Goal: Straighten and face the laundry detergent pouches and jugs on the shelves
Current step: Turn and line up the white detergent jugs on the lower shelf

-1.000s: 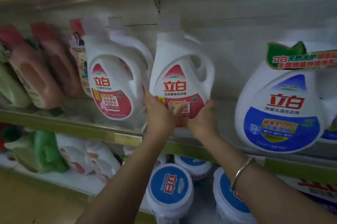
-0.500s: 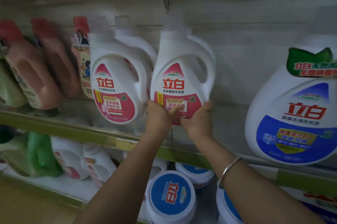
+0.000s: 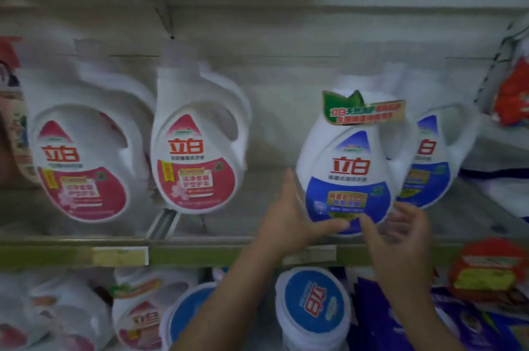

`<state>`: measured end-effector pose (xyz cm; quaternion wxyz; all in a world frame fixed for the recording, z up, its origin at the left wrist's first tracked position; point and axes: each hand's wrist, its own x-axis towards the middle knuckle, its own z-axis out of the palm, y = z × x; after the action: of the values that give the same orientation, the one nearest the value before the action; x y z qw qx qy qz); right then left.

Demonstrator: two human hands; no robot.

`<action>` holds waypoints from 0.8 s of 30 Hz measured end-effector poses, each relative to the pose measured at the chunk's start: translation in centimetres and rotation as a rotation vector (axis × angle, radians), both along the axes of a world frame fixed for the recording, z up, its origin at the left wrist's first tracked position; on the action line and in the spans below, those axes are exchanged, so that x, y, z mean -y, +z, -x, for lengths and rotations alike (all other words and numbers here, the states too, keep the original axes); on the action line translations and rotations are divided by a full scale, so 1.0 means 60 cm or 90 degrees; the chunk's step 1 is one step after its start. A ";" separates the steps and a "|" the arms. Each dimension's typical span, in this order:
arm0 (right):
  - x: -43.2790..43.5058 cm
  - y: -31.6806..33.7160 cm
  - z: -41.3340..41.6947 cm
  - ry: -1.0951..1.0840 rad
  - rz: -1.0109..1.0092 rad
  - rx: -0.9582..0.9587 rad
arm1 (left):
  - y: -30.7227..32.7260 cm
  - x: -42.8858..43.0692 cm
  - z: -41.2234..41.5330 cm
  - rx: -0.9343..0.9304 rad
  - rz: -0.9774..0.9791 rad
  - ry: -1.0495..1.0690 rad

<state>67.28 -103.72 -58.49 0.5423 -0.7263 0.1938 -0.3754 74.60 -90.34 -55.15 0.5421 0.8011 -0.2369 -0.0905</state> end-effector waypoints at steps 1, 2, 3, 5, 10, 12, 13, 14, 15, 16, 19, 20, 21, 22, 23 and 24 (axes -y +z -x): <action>0.019 -0.009 -0.002 -0.013 -0.026 -0.044 | -0.017 0.021 -0.006 0.014 0.076 -0.007; 0.034 -0.018 -0.011 0.008 -0.045 -0.080 | -0.033 0.036 -0.014 0.013 0.133 0.018; 0.044 -0.025 -0.022 0.051 -0.056 -0.099 | -0.041 0.046 -0.019 0.004 0.160 0.052; 0.052 -0.031 -0.042 0.113 -0.039 -0.105 | -0.051 0.056 -0.024 0.018 0.181 0.095; 0.056 -0.033 -0.064 0.100 0.000 -0.100 | -0.057 0.046 -0.025 0.046 0.148 0.126; 0.056 -0.033 -0.066 0.096 0.013 -0.110 | -0.060 0.038 -0.027 0.049 0.132 0.132; 0.055 -0.031 -0.068 0.099 0.021 -0.119 | -0.062 0.035 -0.028 0.045 0.129 0.143; 0.054 -0.028 -0.072 0.104 0.030 -0.129 | -0.064 0.031 -0.028 0.044 0.126 0.157; 0.052 -0.025 -0.078 0.109 0.038 -0.144 | -0.066 0.028 -0.029 0.047 0.122 0.175; 0.049 -0.021 -0.086 0.115 0.046 -0.161 | -0.067 0.025 -0.031 0.050 0.115 0.193; 0.034 -0.018 -0.117 0.131 0.051 -0.195 | -0.059 0.016 -0.050 0.054 0.088 0.235; 0.029 -0.018 -0.127 0.129 0.052 -0.201 | -0.055 0.014 -0.060 0.051 0.071 0.244; 0.025 -0.019 -0.138 0.125 0.054 -0.204 | -0.053 0.014 -0.071 0.045 0.054 0.254; 0.021 -0.019 -0.150 0.119 0.055 -0.206 | -0.052 0.015 -0.081 0.039 0.038 0.264; 0.020 -0.020 -0.162 0.117 0.059 -0.208 | -0.052 0.018 -0.090 0.033 0.026 0.276; 0.020 -0.020 -0.174 0.121 0.064 -0.209 | -0.054 0.021 -0.100 0.030 0.016 0.289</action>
<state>77.71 -104.95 -59.71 0.4992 -0.8190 0.1912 -0.2082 80.58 -91.61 -58.38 0.5530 0.8289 -0.0644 0.0552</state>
